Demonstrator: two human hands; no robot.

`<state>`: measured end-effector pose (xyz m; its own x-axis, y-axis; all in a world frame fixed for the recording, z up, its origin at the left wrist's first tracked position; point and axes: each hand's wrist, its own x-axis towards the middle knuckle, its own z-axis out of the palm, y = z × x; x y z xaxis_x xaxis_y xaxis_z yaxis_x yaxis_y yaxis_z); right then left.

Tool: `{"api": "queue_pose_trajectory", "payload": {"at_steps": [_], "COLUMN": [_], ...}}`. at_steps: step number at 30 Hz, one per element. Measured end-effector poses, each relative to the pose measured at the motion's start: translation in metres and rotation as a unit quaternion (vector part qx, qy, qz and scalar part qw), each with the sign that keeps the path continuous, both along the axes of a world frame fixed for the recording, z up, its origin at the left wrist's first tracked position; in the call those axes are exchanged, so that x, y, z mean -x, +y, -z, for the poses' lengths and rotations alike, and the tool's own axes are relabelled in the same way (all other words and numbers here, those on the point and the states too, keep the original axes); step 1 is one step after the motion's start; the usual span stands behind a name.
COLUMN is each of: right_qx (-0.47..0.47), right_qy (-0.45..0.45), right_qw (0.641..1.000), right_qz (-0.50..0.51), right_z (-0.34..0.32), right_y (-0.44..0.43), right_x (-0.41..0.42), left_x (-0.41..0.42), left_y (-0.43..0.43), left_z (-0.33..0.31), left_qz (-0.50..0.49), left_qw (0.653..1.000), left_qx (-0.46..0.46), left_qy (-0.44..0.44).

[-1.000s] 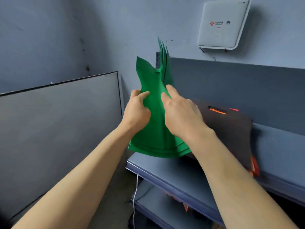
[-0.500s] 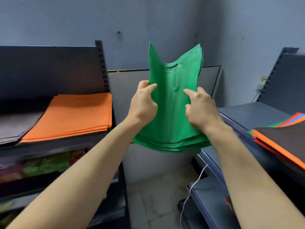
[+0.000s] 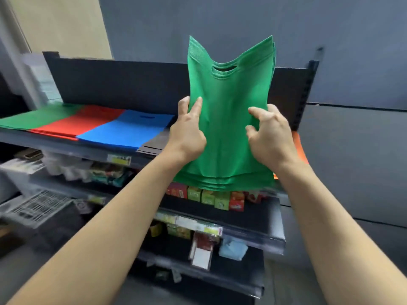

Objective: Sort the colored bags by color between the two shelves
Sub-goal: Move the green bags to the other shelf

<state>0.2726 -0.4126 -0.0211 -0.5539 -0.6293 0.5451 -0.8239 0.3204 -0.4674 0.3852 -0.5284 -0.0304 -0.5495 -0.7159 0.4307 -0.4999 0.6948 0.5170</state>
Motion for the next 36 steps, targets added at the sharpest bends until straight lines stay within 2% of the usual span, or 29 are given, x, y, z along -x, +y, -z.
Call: {"api": "queue_pose_trajectory", "payload": {"at_steps": [7,13,23,27,32,36], "right_qx": [0.016,-0.012,-0.056,-0.083,-0.135,-0.149], "right_qy": [-0.012,-0.060,-0.084,-0.055,0.067,0.074], "right_qw": [0.998,0.990,0.961,0.954,0.934,0.928], "right_qz": [-0.052,-0.126,-0.258,-0.283,-0.323,-0.334], "right_z": [0.003,0.005,0.015,0.012,0.011,0.012], "right_y": [-0.131,-0.233,-0.398,-0.454,-0.515,-0.564], "right_x": [-0.075,-0.130,-0.200,-0.222,-0.272,-0.305], "left_x": [-0.094,-0.166,-0.256,-0.276,-0.308,-0.332], "left_y": [-0.119,-0.199,-0.326,-0.376,-0.431,-0.479], "left_z": [0.002,0.007,0.024,0.022,0.024,0.027], "left_qz": [-0.058,-0.115,-0.268,-0.313,-0.371,-0.388], "left_qw": [0.998,0.992,0.961,0.948,0.929,0.921], "left_qx": [0.004,-0.003,0.020,0.022,0.011,-0.001], "left_qy": [0.022,0.043,0.062,0.048,0.021,0.013]}}
